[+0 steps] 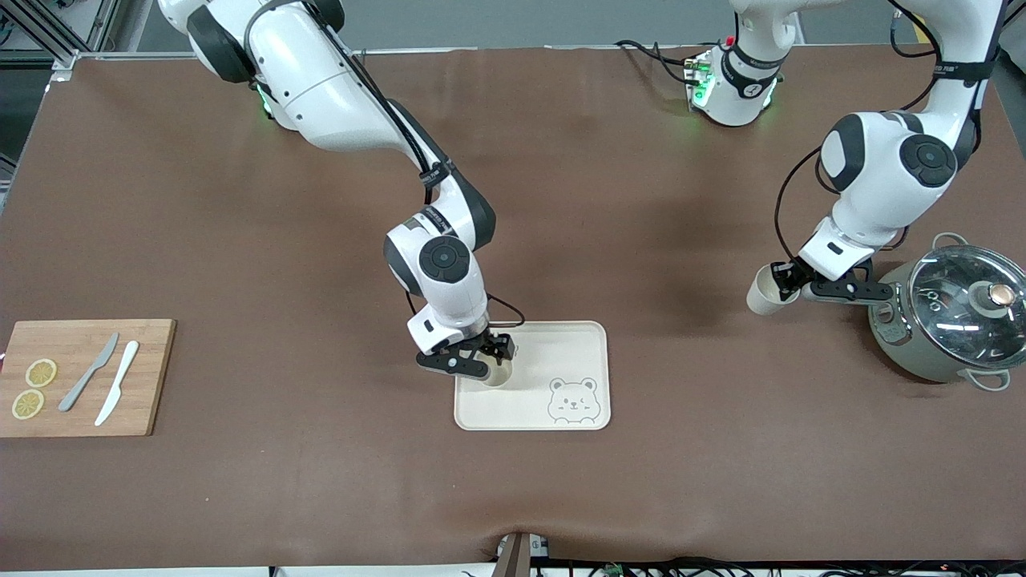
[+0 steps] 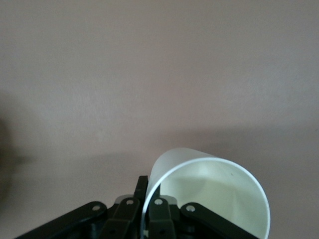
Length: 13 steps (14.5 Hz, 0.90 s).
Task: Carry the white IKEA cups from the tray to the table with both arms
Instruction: 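Set the cup down beside the pot while the right gripper grasps the other cup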
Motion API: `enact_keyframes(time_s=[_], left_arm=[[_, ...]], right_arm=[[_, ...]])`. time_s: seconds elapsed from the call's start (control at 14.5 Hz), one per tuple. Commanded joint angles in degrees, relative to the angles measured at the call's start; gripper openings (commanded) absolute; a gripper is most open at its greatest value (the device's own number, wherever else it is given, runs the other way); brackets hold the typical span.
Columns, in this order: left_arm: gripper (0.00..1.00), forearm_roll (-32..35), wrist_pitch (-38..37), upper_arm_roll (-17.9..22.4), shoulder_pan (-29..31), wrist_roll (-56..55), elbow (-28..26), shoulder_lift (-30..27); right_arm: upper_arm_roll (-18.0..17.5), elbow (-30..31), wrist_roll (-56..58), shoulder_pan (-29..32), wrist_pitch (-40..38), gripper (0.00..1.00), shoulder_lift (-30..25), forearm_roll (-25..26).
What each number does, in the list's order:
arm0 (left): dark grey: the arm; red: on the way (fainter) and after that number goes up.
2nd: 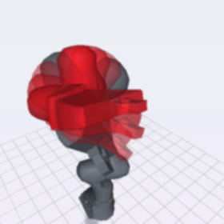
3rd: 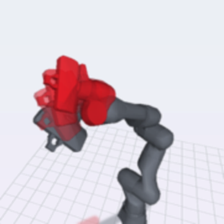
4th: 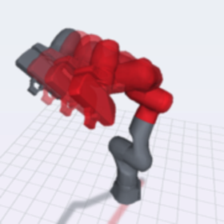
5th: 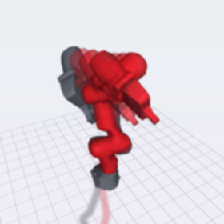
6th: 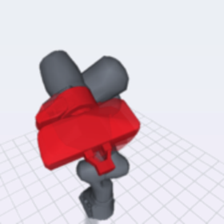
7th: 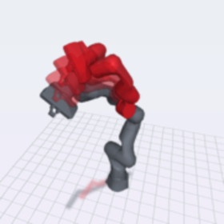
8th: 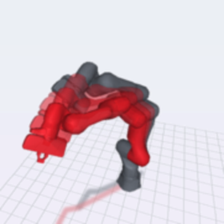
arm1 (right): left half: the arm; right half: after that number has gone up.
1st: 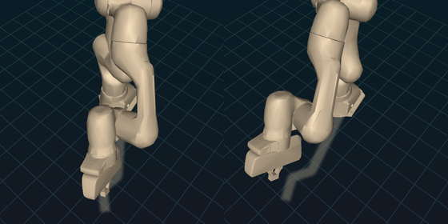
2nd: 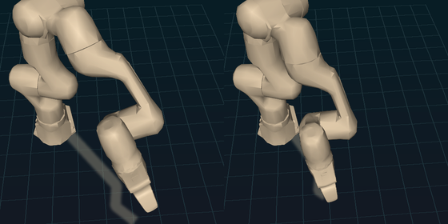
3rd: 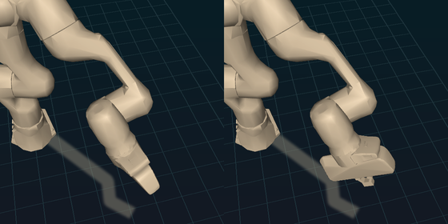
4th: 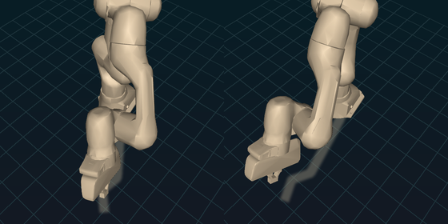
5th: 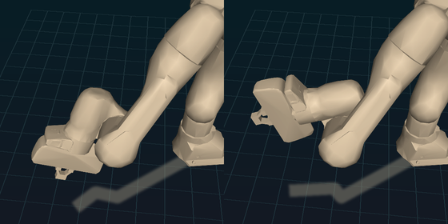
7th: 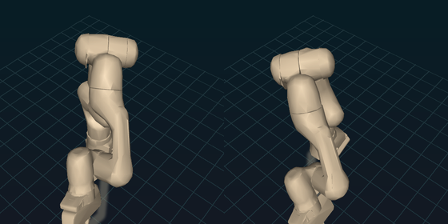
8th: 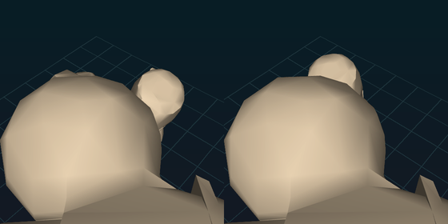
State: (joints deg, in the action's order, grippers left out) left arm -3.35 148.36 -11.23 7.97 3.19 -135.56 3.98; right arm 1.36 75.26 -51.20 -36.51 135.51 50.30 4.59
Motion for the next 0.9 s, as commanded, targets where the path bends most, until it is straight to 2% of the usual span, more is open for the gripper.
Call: enact_keyframes(time_s=[0.0,0.21,0.41,0.83], left_arm=[[0.00,-2.0,1.1,-0.7,1.2,1.8,-1.6,0.2],[0.00,-4.1,1.1,-0.7,2.0,2.9,-1.6,2.7],[0.00,-4.1,1.1,-0.7,2.8,3.3,-1.5,5.1],[0.00,-4.1,1.2,-0.2,5.3,7.4,-1.1,7.8]], right_arm=[[0.3,-1.7,-1.6,-0.4,0.5,1.00,1.2,1.5],[0.3,-1.8,-1.5,-0.4,1.7,1.00,2.0,1.5],[0.2,-1.9,-1.5,-0.4,1.7,0.66,2.1,1.6],[0.2,-2.0,-1.5,-0.4,1.7,0.17,2.2,1.5]])
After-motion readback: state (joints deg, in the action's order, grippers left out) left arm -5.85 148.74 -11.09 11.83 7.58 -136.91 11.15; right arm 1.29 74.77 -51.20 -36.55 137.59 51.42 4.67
